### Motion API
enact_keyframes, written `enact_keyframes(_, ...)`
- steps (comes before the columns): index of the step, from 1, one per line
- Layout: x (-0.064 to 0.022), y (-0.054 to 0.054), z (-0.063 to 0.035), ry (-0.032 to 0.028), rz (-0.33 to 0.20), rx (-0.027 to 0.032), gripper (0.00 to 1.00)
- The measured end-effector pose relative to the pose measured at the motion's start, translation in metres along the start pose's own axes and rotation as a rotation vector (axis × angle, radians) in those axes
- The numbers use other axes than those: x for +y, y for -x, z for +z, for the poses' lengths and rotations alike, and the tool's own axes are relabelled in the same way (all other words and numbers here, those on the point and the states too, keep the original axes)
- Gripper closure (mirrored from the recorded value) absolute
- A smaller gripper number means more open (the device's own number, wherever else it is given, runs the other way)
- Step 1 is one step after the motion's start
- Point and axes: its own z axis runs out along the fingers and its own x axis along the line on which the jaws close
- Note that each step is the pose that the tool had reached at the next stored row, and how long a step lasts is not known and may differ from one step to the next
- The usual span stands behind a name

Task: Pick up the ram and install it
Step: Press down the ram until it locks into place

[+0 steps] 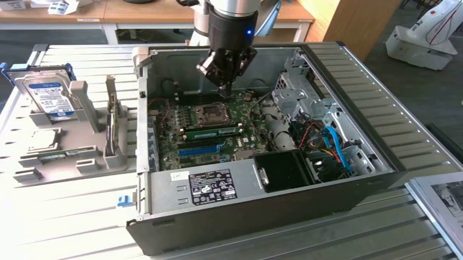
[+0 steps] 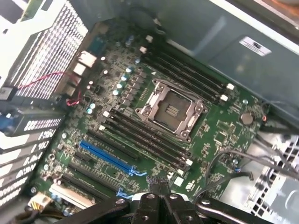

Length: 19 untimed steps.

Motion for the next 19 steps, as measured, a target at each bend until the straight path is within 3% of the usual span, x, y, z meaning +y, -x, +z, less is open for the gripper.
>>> enact_keyframes(19,0.0000,0.0000,0.0000,-0.0092,0.288,-0.0043,0.90)
